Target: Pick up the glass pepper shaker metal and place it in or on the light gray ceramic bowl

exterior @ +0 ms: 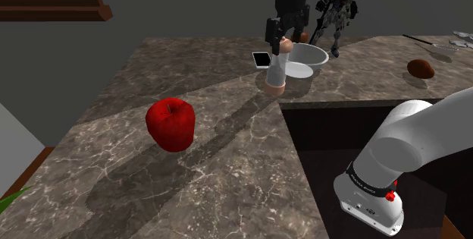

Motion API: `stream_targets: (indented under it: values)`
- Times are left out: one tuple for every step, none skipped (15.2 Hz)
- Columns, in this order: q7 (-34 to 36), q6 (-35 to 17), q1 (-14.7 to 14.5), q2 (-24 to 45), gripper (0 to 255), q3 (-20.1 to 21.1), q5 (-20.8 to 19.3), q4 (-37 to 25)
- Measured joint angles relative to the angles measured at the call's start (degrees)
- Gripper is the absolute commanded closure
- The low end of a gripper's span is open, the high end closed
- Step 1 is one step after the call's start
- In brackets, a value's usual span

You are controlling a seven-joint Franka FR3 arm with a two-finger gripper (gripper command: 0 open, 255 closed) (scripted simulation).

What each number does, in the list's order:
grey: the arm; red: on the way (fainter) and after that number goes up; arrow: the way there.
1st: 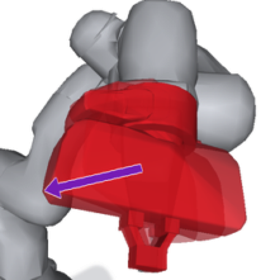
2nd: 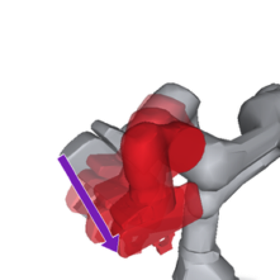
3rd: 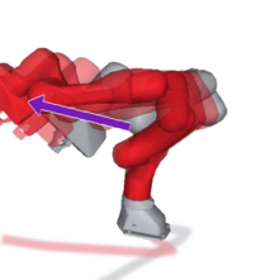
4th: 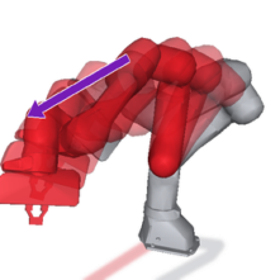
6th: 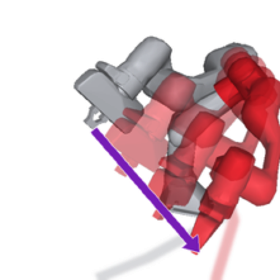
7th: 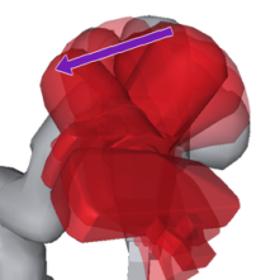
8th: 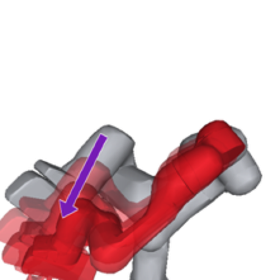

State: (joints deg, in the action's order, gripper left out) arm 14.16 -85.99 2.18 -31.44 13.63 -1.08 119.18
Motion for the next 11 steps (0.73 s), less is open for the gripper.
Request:
stream_targets:
  values:
    - [0.0,-0.01,0.0,-0.01,0,0.0,0.0,0.01]
    - [0.0,-0.01,0.0,-0.01,255,0.0,0.0,0.01]
    - [0.0,-0.01,0.0,-0.04,255,-0.01,-0.01,-0.03]
    - [0.0,-0.01,0.0,-0.01,255,0.0,-0.01,-0.03]
    - [0.0,0.0,0.0,-0.01,255,0.0,-0.01,-0.04]
    - [0.0,0.0,0.0,-0.01,255,0.0,-0.01,-0.04]
    - [0.0,0.01,0.0,-0.01,255,0.0,-0.01,-0.04]
    - [0.0,0.01,0.0,-0.01,255,0.0,-0.01,-0.04]
    - [0.0,0.01,0.0,-0.02,255,0.0,-0.02,-0.04]
    - [0.0,0.01,0.0,-0.01,255,0.0,-0.02,-0.04]
    - [0.01,0.01,0.0,-0.01,255,0.0,-0.02,-0.04]
